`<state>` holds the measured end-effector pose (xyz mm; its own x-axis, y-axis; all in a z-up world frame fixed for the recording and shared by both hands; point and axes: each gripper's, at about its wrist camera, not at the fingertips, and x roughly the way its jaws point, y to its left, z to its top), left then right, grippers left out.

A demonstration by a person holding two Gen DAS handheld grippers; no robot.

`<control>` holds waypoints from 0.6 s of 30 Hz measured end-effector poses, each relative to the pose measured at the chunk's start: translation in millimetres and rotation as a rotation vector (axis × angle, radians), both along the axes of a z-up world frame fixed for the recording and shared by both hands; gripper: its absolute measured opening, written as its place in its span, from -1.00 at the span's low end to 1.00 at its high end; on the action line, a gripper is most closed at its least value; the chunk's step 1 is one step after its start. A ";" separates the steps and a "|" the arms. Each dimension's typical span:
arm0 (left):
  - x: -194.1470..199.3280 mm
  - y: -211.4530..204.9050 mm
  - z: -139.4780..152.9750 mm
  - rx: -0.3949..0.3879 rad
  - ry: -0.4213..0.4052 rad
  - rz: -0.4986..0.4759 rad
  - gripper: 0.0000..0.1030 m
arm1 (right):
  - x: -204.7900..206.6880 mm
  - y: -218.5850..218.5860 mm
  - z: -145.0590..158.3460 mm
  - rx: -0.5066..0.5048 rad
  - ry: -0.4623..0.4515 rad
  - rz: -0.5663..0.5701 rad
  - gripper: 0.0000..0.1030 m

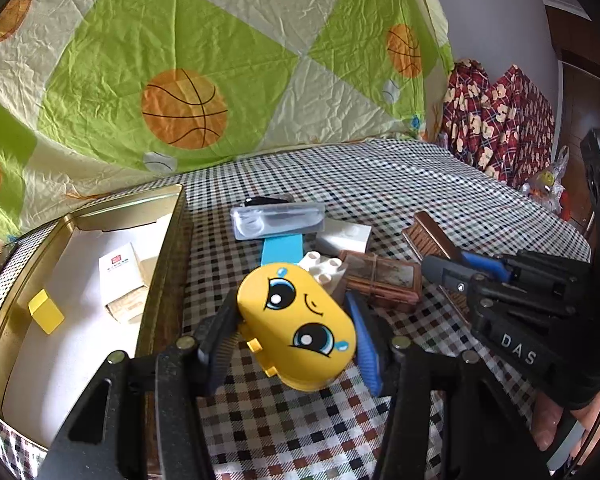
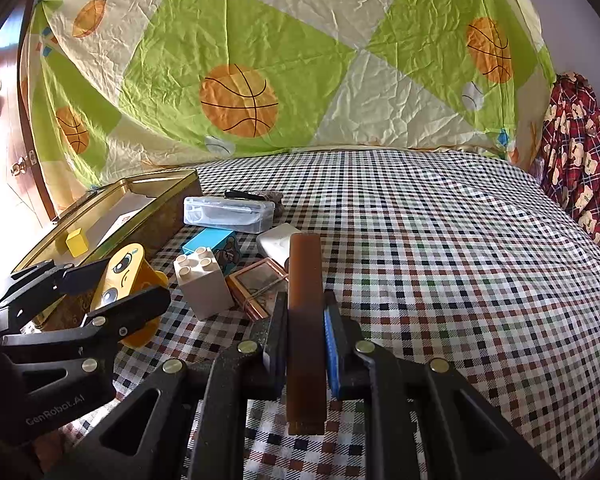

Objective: Organize rigid objects
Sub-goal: 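Lift and carry the yellow face block and brown comb toward the tin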

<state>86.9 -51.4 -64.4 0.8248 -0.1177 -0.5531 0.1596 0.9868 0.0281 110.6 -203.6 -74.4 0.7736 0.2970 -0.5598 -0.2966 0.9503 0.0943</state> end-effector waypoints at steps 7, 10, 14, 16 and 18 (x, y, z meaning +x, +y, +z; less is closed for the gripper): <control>-9.1 3.3 4.8 -0.008 -0.067 0.030 0.01 | -2.8 -0.3 1.4 -0.002 -0.016 -0.006 -0.67; -12.0 4.6 7.1 -0.013 -0.092 0.034 0.01 | -5.3 -0.9 2.4 0.001 -0.034 -0.010 -0.67; -15.8 6.1 8.6 -0.021 -0.116 0.037 0.01 | -6.0 -0.2 2.5 -0.003 -0.041 -0.010 -0.67; -17.8 6.9 8.9 -0.024 -0.126 0.036 0.01 | -6.4 -0.2 2.7 0.000 -0.045 -0.011 -0.67; -19.5 7.3 9.7 -0.027 -0.136 0.037 0.01 | -7.2 -0.1 2.9 0.000 -0.052 -0.014 -0.67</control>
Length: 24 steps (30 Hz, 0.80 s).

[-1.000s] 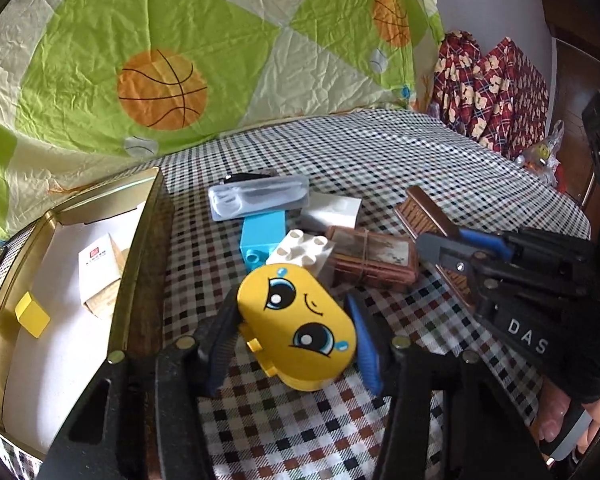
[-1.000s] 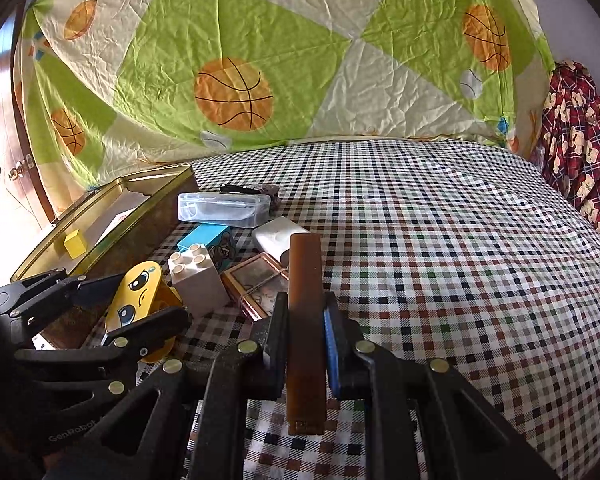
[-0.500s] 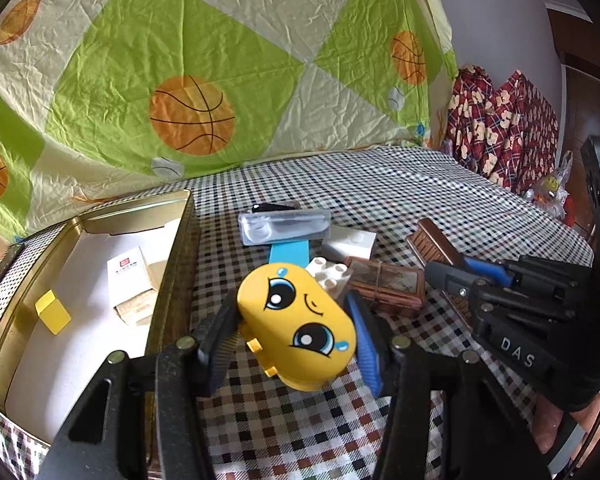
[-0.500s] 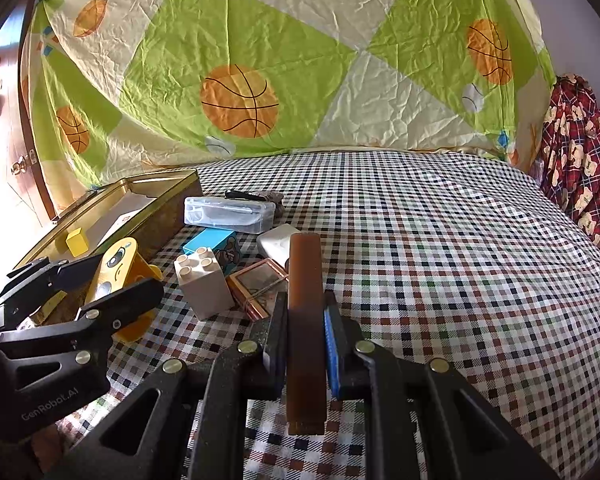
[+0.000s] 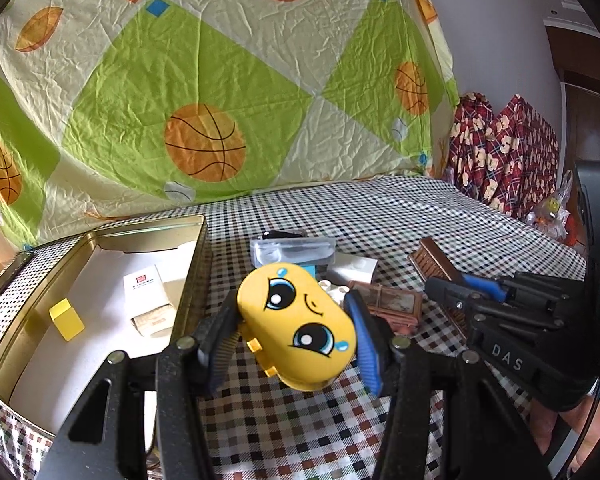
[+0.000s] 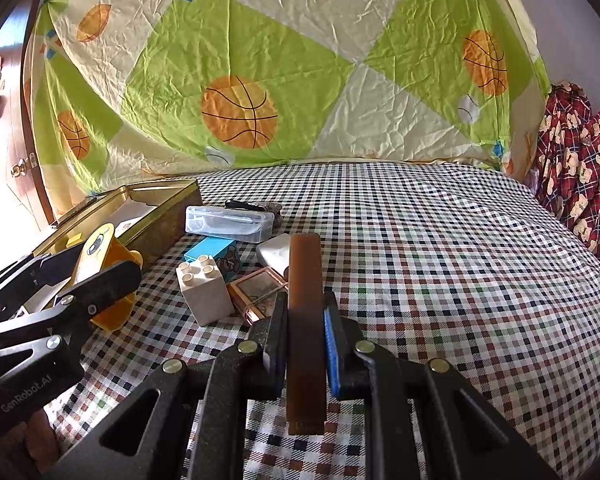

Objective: Organize rigid objects
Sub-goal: 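Lift and carry the yellow face block and brown comb toward the tin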

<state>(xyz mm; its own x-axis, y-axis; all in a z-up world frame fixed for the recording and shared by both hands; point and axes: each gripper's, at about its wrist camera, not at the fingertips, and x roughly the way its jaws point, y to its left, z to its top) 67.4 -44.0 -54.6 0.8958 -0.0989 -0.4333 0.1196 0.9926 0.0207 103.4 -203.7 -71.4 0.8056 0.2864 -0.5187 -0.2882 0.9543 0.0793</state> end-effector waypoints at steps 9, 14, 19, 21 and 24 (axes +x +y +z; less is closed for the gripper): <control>-8.0 0.5 3.6 -0.002 -0.053 0.004 0.01 | -5.5 -1.4 1.8 0.010 -0.037 0.001 -0.67; -9.2 1.3 3.8 -0.004 -0.062 -0.002 0.01 | -6.8 -1.7 3.1 0.013 -0.049 -0.001 -0.67; -12.8 1.3 4.8 -0.006 -0.080 0.004 0.01 | -9.2 -2.4 3.6 0.015 -0.061 -0.003 -0.67; -14.3 1.7 5.1 -0.009 -0.087 0.007 0.01 | -10.1 -2.7 4.1 0.017 -0.068 -0.004 -0.67; -15.6 2.1 5.7 -0.011 -0.095 0.011 0.01 | -11.7 -2.8 4.6 0.017 -0.075 -0.005 -0.67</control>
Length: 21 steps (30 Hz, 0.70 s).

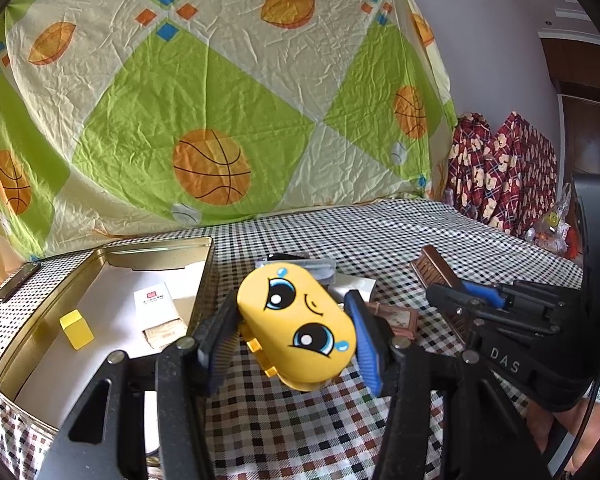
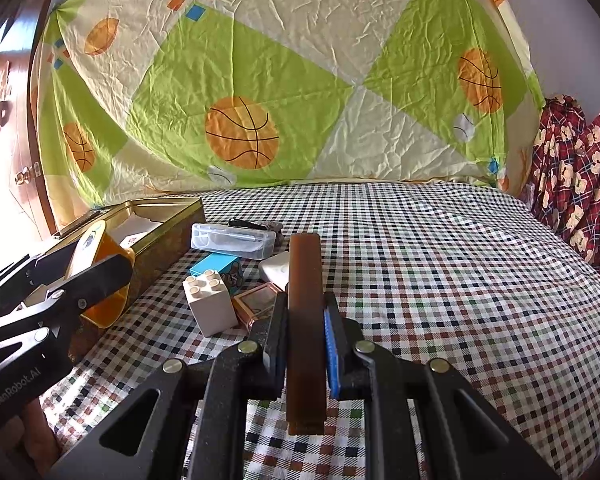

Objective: Organize rigid objects
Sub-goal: 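Lift and carry the yellow face block and brown comb toward the tin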

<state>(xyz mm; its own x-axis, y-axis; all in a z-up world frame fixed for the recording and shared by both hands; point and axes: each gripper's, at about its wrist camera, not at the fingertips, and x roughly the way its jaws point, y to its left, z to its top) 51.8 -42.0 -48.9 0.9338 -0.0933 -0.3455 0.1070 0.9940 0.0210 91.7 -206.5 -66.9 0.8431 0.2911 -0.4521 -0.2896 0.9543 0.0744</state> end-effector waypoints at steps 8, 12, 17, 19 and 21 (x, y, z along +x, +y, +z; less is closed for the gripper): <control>-2.1 1.1 0.8 -0.003 -0.013 0.005 0.01 | -2.1 -1.1 1.7 0.005 -0.016 -0.001 -0.67; -3.7 2.6 1.6 -0.007 -0.023 0.011 0.01 | -4.1 -2.3 2.8 0.010 -0.027 -0.002 -0.67; -6.3 2.8 2.9 -0.006 -0.039 0.015 0.01 | -6.7 -3.2 4.3 0.014 -0.046 -0.001 -0.67; -6.6 3.2 3.1 -0.007 -0.042 0.017 0.01 | -8.0 -4.1 4.7 0.016 -0.052 -0.002 -0.67; -6.7 3.9 3.2 -0.008 -0.045 0.018 0.01 | -8.7 -4.4 5.1 0.017 -0.056 -0.001 -0.67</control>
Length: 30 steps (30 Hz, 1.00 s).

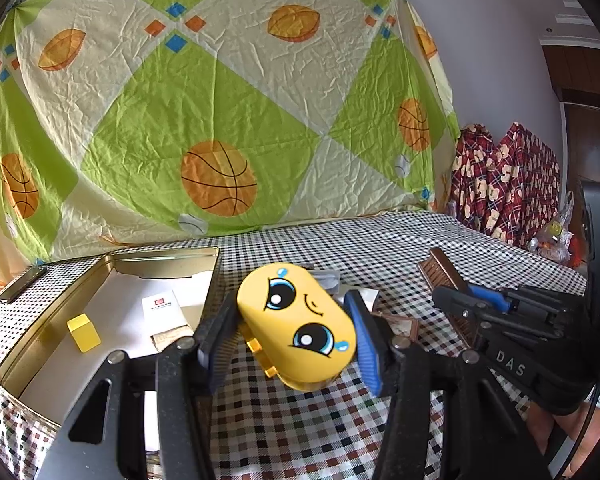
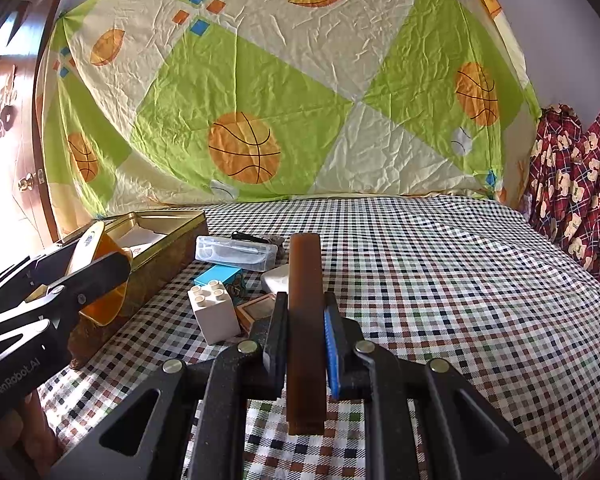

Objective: Organize rigid objects
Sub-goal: 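Lift and carry the yellow face block and brown comb toward the tin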

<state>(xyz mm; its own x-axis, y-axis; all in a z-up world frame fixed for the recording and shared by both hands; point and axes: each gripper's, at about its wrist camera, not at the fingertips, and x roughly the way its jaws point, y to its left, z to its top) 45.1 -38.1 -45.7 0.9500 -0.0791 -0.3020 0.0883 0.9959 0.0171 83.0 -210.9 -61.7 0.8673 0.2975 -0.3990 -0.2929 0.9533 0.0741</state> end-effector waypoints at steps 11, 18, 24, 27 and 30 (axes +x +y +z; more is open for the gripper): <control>-5.3 1.8 3.3 -0.005 -0.035 0.012 0.01 | -4.0 -1.9 2.3 0.014 -0.032 -0.002 -0.67; -7.9 2.2 4.1 -0.004 -0.055 0.018 0.01 | -6.4 -2.4 2.9 0.020 -0.047 -0.004 -0.67; -14.7 5.6 4.6 -0.015 -0.097 0.034 0.00 | -9.3 -3.5 3.7 0.029 -0.066 -0.005 -0.67; -17.8 7.4 5.2 -0.021 -0.119 0.037 0.01 | -11.3 -4.3 4.1 0.034 -0.079 -0.007 -0.67; -18.7 7.0 5.7 -0.020 -0.125 0.038 0.01 | -12.1 -4.9 4.5 0.036 -0.085 -0.011 -0.67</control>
